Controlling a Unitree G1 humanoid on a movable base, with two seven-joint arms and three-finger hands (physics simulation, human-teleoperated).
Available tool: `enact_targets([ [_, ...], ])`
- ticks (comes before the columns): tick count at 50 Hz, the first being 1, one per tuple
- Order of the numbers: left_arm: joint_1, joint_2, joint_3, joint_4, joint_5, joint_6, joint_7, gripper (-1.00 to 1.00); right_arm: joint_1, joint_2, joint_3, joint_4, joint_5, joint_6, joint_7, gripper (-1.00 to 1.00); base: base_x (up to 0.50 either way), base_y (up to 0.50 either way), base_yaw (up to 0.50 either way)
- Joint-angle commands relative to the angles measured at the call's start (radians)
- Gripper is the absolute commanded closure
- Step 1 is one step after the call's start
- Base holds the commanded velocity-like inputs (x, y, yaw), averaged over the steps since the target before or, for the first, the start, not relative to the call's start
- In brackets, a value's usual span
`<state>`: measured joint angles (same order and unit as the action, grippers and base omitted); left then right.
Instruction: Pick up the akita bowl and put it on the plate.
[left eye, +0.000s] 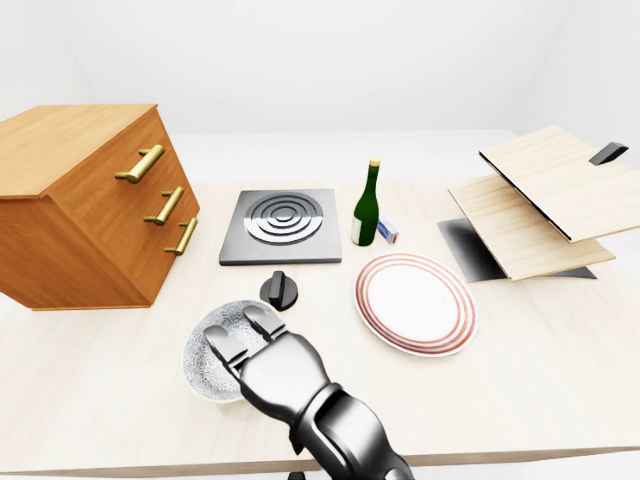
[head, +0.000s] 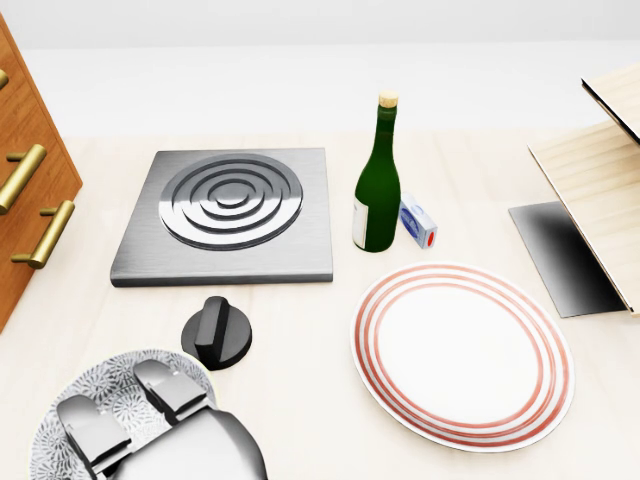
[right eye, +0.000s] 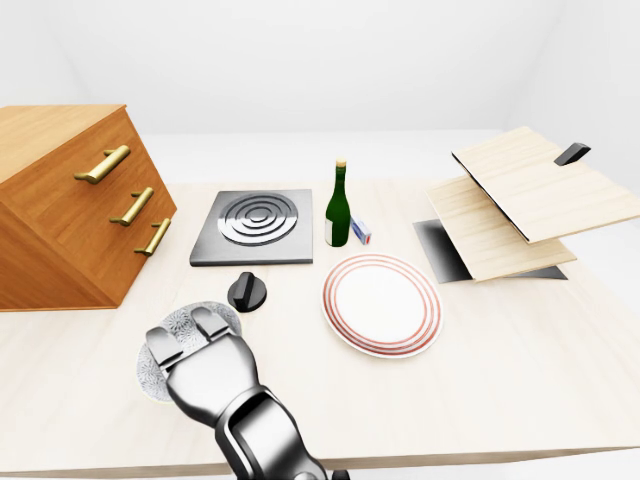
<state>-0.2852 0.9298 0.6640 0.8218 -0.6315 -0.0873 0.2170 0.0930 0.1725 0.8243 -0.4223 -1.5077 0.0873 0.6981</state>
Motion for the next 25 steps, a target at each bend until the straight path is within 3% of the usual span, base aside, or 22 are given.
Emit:
enact_targets([
  [1, -0.001, 0.000, -0.001, 0.001, -0.001, 0.000, -0.001, -1.00, -0.009, 0.003, -0.011, 0.034, 0.036, 0.000, 0.000, -0.95, 0.00, 0.00, 0.00],
  [25, -0.001, 0.000, -0.001, 0.002, -0.006, 0.000, -0.001, -1.00, -0.013, 0.007, -0.010, 0.060, 0.046, 0.000, 0.000, -0.96, 0.00, 0.00, 0.00],
])
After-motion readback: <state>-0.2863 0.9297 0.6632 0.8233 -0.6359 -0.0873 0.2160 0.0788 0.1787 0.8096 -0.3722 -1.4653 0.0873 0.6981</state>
